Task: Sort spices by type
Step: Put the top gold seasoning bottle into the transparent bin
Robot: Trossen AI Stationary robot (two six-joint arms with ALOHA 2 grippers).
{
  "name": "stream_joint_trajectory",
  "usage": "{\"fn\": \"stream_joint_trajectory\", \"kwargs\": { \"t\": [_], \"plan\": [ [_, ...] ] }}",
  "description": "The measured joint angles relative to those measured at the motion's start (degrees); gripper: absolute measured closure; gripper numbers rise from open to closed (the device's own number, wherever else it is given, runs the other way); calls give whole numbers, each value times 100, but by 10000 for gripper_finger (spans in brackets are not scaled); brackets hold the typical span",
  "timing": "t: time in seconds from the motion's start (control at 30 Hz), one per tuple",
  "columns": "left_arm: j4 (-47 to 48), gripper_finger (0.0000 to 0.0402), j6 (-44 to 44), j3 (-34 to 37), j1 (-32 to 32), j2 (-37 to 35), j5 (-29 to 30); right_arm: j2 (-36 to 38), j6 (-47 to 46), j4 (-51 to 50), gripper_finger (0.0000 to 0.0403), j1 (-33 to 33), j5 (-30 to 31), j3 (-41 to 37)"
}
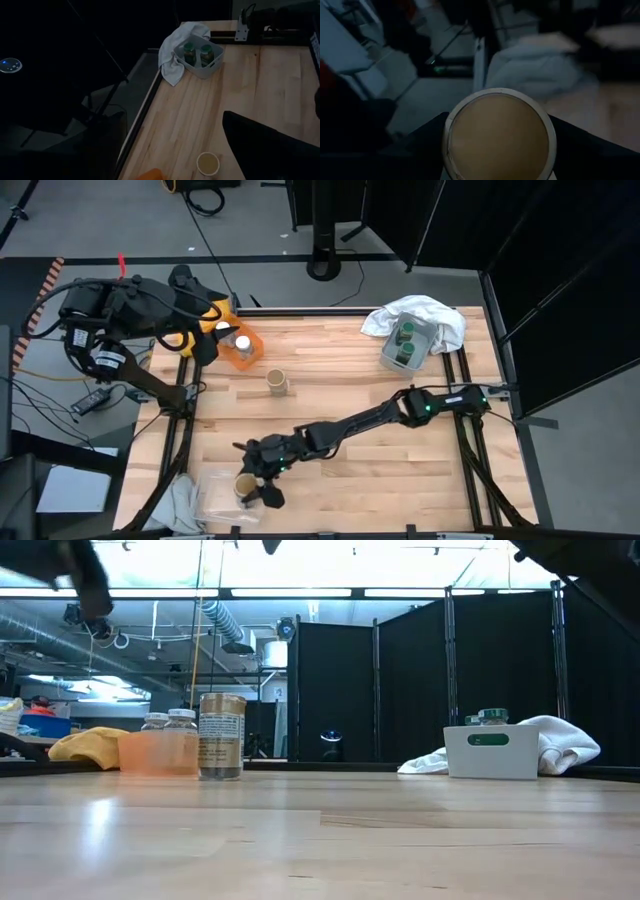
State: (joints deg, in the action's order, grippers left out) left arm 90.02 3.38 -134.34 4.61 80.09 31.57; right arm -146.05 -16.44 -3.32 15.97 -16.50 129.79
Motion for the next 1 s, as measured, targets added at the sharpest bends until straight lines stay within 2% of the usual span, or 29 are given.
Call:
{"fn": "stream_joint_trajectory", "kwargs": {
  "t": [0.13, 0.3, 0.6, 0.83, 1.0],
  "plan": [
    [0, 64, 11, 0, 1, 0, -4, -226, -203, -133, 117, 62, -39, 55],
    [0, 64, 118, 0, 1, 0, -16, -140, 82, -479, 117, 79, 500, 55],
    [0, 64, 284, 0, 0, 0, -17, -108, 602, -1460, 116, 75, 505, 73],
    [0, 64, 291, 0, -1, 0, -17, -108, 826, -1430, 88, 82, 596, 70],
    [0, 64, 291, 0, 1, 0, -17, -120, 1075, -1292, 87, 78, 507, 57]
  ]
}}
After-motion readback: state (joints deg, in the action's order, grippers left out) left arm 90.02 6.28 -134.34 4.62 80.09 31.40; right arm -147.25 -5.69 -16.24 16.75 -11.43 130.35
